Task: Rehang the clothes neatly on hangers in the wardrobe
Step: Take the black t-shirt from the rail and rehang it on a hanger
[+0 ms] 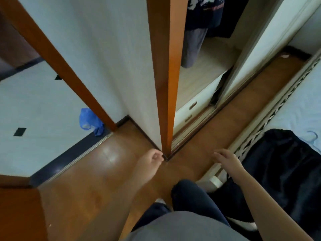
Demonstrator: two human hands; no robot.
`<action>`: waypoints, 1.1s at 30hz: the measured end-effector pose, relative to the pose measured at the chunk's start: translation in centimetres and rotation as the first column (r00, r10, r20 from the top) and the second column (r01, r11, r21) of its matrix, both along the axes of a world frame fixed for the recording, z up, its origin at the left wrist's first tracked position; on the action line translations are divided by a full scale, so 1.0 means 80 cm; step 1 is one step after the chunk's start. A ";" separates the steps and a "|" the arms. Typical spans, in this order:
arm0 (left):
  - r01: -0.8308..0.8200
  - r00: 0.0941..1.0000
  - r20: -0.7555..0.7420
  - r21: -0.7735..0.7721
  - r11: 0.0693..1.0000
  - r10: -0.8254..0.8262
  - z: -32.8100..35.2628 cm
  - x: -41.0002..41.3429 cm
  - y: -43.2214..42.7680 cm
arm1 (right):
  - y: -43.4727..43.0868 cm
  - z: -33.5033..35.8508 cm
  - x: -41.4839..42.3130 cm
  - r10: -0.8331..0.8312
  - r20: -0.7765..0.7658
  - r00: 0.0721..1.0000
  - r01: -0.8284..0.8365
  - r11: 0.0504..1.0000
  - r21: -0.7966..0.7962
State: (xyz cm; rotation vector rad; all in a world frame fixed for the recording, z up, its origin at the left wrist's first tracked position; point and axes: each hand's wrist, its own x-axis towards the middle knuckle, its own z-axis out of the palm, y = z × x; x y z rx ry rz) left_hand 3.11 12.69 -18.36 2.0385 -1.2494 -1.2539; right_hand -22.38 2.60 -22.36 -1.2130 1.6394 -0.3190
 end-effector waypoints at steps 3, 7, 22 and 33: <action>0.138 0.987 -0.058 -0.150 0.979 -0.148 0.054 -0.041 -0.076 | -0.045 0.029 -0.013 -0.042 0.031 0.999 0.044 0.997 -0.069; 0.234 0.969 0.000 -0.322 0.917 -0.247 0.088 -0.080 -0.157 | -0.136 0.064 -0.024 -0.082 0.114 0.990 0.105 0.971 -0.217; -0.110 0.990 -0.052 -0.865 0.489 0.130 0.218 -0.155 -0.430 | -0.396 0.277 -0.038 0.174 0.219 0.960 0.035 0.701 -0.712; -0.061 0.898 -0.022 -0.995 0.076 0.440 0.343 -0.120 -0.513 | -0.478 0.435 -0.003 0.401 0.134 0.906 -0.068 0.451 -0.890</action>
